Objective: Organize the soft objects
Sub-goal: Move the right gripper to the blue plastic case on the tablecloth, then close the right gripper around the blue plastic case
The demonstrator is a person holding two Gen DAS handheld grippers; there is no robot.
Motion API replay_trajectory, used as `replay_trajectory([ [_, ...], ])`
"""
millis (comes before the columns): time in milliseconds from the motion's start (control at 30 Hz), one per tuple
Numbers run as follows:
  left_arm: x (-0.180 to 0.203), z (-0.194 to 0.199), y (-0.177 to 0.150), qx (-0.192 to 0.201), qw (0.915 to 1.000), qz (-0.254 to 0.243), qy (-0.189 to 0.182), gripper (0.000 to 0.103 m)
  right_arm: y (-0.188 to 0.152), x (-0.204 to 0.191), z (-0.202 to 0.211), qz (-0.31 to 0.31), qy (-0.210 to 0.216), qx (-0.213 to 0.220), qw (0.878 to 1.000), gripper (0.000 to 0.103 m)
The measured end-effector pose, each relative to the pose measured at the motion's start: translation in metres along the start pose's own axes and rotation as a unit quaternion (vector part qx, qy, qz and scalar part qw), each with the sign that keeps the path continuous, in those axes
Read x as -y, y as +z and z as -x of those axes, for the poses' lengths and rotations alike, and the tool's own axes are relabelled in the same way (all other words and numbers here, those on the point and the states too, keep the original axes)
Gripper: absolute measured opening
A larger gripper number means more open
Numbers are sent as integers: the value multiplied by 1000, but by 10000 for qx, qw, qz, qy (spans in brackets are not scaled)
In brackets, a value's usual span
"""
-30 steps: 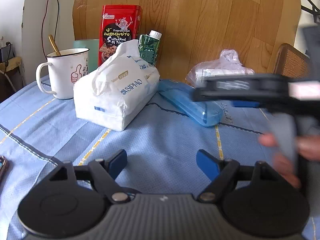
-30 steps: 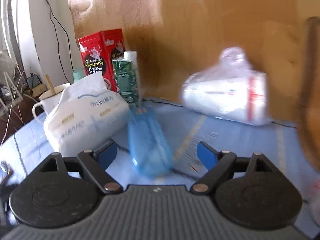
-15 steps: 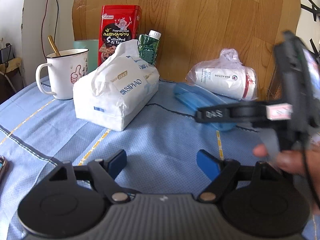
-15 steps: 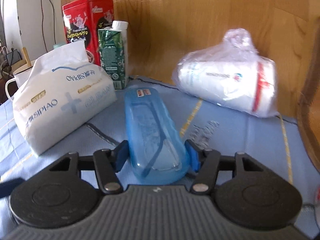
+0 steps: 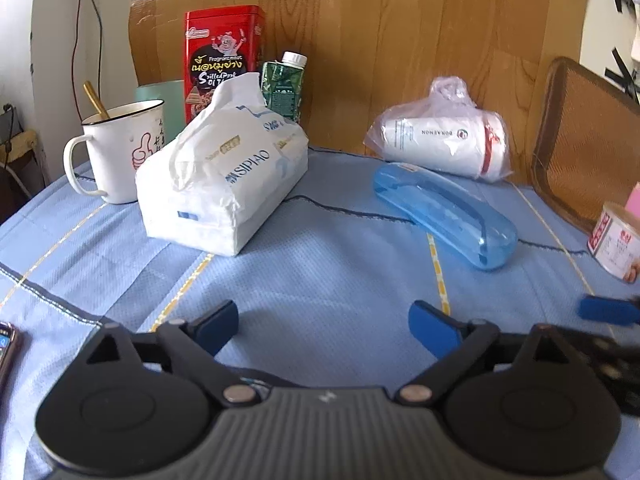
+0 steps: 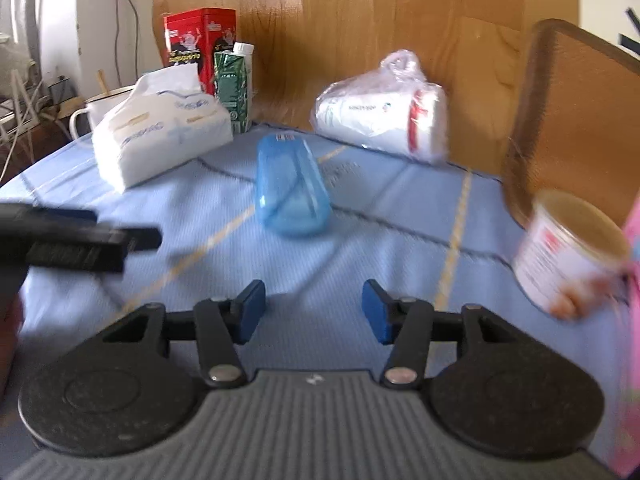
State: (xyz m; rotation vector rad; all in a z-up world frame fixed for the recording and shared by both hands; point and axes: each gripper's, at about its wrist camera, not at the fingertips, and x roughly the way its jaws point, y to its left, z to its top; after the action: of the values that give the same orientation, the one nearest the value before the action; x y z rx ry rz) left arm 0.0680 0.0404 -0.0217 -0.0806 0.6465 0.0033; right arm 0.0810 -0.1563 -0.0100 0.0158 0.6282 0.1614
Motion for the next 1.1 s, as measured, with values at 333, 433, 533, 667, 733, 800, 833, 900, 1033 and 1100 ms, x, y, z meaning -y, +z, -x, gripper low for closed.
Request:
replay_trajectory([
  [333,-6,8,-1,242,9995,181,72,97,-2,3,11,-26,231,258,9994,74],
  [433,-4,9,-1,330,9993,142,60,96,18,-7,-8,49,218,447,9988,82],
  [533,-4,10,0,385,9991,163,57,92,38,-15,-36,154,119,440,9988,87],
  [667,-6,8,1,349,9992,213,-12,92,56,-11,-73,-19,95,103,9999,75],
  [733,-7,7,2,307,9992,259,-49,92,58,-8,-80,-146,241,-105,9995,58],
  [800,-9,6,2,268,9991,303,-98,93,53,-12,-73,8,43,-82,10000,57],
  [833,-9,5,3,248,9991,318,-116,93,49,-12,-67,80,56,-68,9999,57],
  [900,-9,5,2,218,9991,323,-147,94,35,-11,-49,195,149,-46,9997,57],
  [1033,-8,4,2,95,9994,233,-255,100,-1,-2,1,425,279,10,9987,57],
  [1100,-7,4,1,44,9993,142,-350,103,-21,5,28,503,309,94,9982,57],
])
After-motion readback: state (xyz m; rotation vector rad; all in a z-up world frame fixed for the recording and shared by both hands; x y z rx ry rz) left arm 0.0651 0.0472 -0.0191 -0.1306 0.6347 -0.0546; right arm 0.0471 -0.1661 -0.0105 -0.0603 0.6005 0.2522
